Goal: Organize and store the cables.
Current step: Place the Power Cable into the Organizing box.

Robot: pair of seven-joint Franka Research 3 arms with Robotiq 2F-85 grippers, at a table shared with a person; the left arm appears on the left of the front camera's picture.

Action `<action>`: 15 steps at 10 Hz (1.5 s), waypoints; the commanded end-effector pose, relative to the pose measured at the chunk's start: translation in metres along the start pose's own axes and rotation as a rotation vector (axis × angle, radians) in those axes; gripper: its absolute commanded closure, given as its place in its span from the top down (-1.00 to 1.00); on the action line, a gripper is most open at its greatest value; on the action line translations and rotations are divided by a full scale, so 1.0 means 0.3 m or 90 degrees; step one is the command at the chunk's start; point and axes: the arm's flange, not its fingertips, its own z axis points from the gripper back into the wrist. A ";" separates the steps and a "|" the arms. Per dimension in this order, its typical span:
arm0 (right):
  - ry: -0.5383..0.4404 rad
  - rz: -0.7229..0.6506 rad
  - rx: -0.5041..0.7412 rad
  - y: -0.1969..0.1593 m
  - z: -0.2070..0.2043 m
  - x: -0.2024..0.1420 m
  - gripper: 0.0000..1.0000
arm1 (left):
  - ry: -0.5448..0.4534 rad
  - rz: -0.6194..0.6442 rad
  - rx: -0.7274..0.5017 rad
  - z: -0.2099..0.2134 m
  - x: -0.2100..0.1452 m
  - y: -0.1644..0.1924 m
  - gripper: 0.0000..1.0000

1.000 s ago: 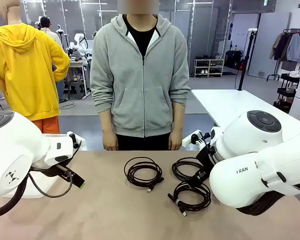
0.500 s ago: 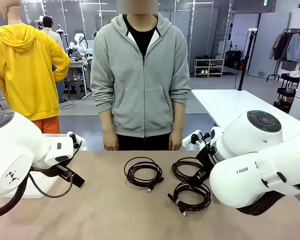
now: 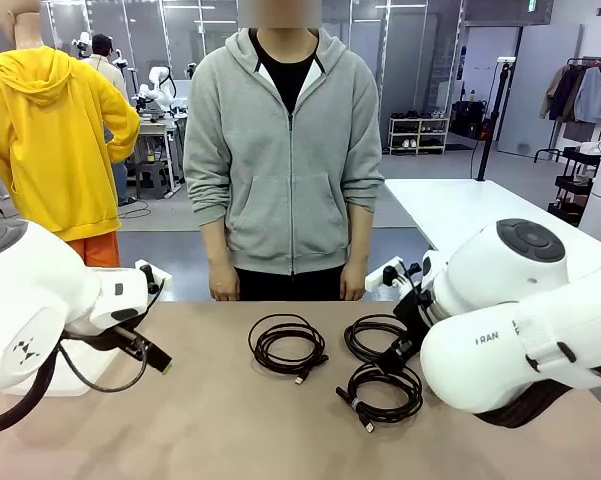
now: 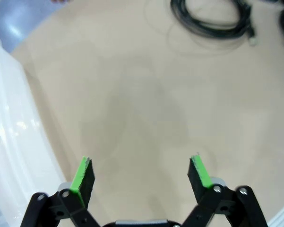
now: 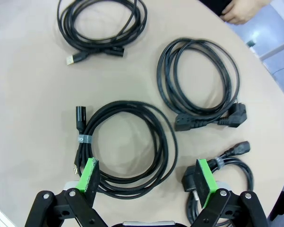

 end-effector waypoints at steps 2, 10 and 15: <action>-0.059 0.042 0.064 -0.179 0.288 0.043 1.00 | -0.119 -0.031 -0.107 0.332 0.149 0.104 1.00; -0.302 -0.111 0.203 -0.507 0.749 -0.520 1.00 | -0.313 0.135 -0.165 0.878 -0.262 0.558 1.00; -0.290 -0.171 0.173 -0.697 0.850 -0.537 1.00 | -0.328 0.203 -0.123 0.938 -0.373 0.676 1.00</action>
